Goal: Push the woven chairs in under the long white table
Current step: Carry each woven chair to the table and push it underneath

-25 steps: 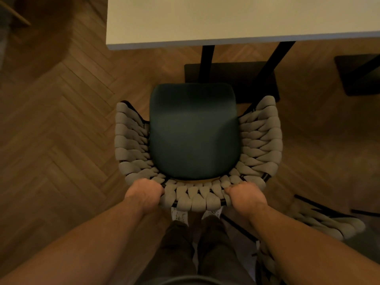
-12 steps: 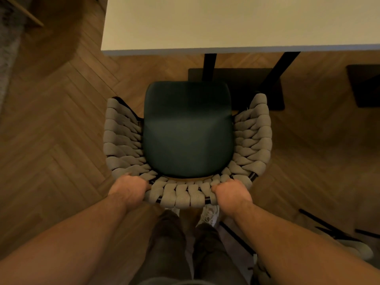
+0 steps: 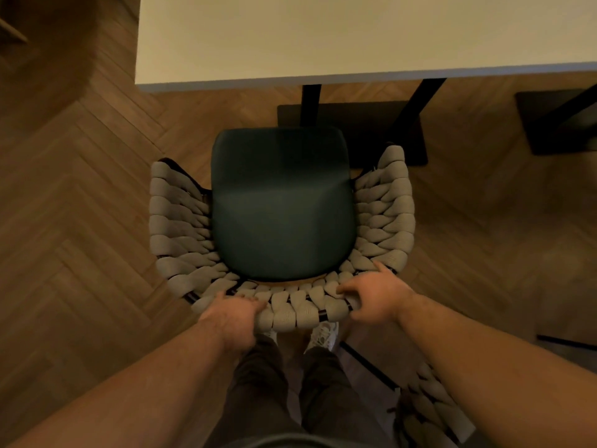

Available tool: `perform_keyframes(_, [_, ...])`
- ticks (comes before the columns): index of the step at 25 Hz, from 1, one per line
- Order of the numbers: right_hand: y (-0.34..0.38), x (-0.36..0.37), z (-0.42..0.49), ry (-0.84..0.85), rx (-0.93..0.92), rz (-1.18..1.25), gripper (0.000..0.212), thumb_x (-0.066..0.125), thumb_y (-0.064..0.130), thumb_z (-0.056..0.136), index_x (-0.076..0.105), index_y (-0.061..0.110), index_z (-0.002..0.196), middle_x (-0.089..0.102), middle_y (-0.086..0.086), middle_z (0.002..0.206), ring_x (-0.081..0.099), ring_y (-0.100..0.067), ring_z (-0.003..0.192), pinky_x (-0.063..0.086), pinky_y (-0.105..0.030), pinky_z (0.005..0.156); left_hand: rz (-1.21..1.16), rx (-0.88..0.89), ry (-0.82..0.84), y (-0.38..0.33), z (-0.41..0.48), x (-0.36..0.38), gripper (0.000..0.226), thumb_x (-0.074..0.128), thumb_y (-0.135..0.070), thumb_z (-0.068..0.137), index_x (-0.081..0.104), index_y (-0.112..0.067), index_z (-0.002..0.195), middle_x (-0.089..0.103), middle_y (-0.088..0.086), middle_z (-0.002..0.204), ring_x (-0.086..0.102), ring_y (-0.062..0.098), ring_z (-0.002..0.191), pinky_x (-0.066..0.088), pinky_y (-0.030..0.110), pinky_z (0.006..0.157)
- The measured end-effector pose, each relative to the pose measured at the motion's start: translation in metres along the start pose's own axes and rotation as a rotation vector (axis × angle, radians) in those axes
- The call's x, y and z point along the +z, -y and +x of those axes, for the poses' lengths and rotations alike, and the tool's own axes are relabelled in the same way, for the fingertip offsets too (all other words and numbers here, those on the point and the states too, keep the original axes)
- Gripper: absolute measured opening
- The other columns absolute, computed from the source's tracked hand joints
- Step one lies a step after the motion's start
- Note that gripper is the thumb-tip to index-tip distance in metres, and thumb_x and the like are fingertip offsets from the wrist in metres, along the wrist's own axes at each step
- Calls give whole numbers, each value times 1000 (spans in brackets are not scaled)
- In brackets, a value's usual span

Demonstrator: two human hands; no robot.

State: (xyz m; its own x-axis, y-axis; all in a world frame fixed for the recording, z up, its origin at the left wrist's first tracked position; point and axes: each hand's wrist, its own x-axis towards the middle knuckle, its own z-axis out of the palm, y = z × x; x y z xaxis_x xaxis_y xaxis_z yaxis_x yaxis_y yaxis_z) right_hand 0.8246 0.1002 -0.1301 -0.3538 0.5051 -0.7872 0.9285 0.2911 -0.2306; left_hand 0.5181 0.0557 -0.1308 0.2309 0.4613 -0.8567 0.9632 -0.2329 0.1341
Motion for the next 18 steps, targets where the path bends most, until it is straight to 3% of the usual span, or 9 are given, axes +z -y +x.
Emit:
perform_keyframes(3, [-16, -12, -3, -229, 56, 284, 48, 62, 50, 94, 62, 38, 141, 68, 9, 132, 58, -15, 129, 44, -40, 113, -150, 32, 1, -38, 18, 4, 88, 72, -42, 85, 29, -39, 161, 52, -5, 153, 50, 21, 139, 36, 47, 121])
perform_keyframes(6, [-37, -23, 0, -569, 252, 325, 43, 60, 38, 100, 63, 26, 140, 63, 2, 136, 53, -21, 128, 49, -41, 104, -217, 41, -14, -62, 35, 4, 86, 76, -35, 81, 36, -42, 157, 59, -7, 143, 58, 21, 128, 50, 43, 109])
perform_keyframes(8, [-52, -30, 3, -682, 403, 419, 46, 62, 29, 99, 59, 20, 144, 58, -7, 139, 51, -28, 127, 50, -43, 101, -223, 27, -3, -70, 41, 1, 84, 77, -33, 79, 40, -44, 154, 62, -7, 137, 61, 20, 123, 53, 44, 106])
perform_keyframes(12, [-74, -39, 9, -703, 565, 673, 68, 73, 25, 93, 42, 22, 152, 47, -13, 142, 53, -34, 126, 51, -45, 102, -217, -14, 0, -81, 44, -3, 80, 79, -29, 80, 42, -47, 149, 63, -9, 132, 61, 19, 120, 53, 44, 105])
perform_keyframes(15, [-77, -37, 22, -552, 612, 966, 93, 80, 24, 91, 21, 22, 163, 51, -15, 147, 56, -39, 130, 49, -45, 104, -223, -6, -7, -83, 48, -2, 71, 73, -23, 84, 45, -52, 143, 64, -11, 127, 62, 19, 117, 52, 43, 104])
perform_keyframes(18, [-78, -33, 36, -469, 635, 1174, 87, 80, 15, 89, 26, 19, 158, 56, -16, 143, 58, -38, 127, 51, -48, 109, -265, -7, -23, -81, 49, -1, 67, 70, -20, 87, 48, -53, 141, 65, -11, 127, 62, 18, 117, 51, 42, 105])
